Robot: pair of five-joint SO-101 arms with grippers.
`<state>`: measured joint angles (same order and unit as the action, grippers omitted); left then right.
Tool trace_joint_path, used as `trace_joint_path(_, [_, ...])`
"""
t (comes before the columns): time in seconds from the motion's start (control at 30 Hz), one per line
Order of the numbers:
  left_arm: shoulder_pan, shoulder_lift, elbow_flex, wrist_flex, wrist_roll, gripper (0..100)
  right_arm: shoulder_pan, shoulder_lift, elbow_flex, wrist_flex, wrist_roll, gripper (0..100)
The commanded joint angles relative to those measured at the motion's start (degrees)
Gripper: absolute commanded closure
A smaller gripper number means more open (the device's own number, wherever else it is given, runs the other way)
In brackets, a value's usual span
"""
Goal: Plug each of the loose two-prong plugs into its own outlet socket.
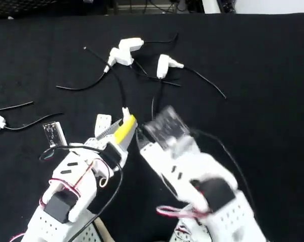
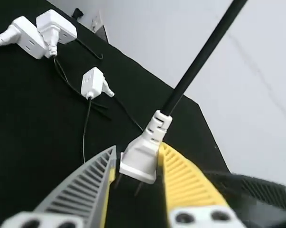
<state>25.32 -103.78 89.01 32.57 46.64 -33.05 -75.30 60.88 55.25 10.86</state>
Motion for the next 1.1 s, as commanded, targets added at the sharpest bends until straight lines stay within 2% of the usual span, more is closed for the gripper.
trace_joint_path(0.0, [-1.71,-0.35,-0.75,-2.29,-0.26,97,-1.67,15.52,-13.05,5.71,-0.09,98.6])
trace_joint_path(0.2, [-2.07,-0.35,-5.67,-1.85,0.35,97,-4.57,14.29,-17.19,9.32,0.44,98.6])
trace_joint_path(0.43, [-1.54,-0.35,-11.30,-1.85,14.24,97,-4.66,11.12,-23.25,14.33,1.58,98.6])
trace_joint_path(0.67, [-0.57,-0.35,-12.53,-1.58,14.51,97,-4.48,15.69,-28.79,18.02,1.67,98.6])
trace_joint_path(0.9, [2.24,-0.35,-22.37,14.07,14.51,97,-4.84,27.74,-35.56,19.87,1.05,98.6])
trace_joint_path(1.0, [-0.40,-0.35,-21.49,14.77,14.95,97,-4.84,32.92,-37.93,19.96,0.09,98.6])
trace_joint_path(1.07, [-2.15,-0.35,-20.35,14.86,18.20,97,-4.84,35.56,-38.99,19.96,-0.09,98.6])
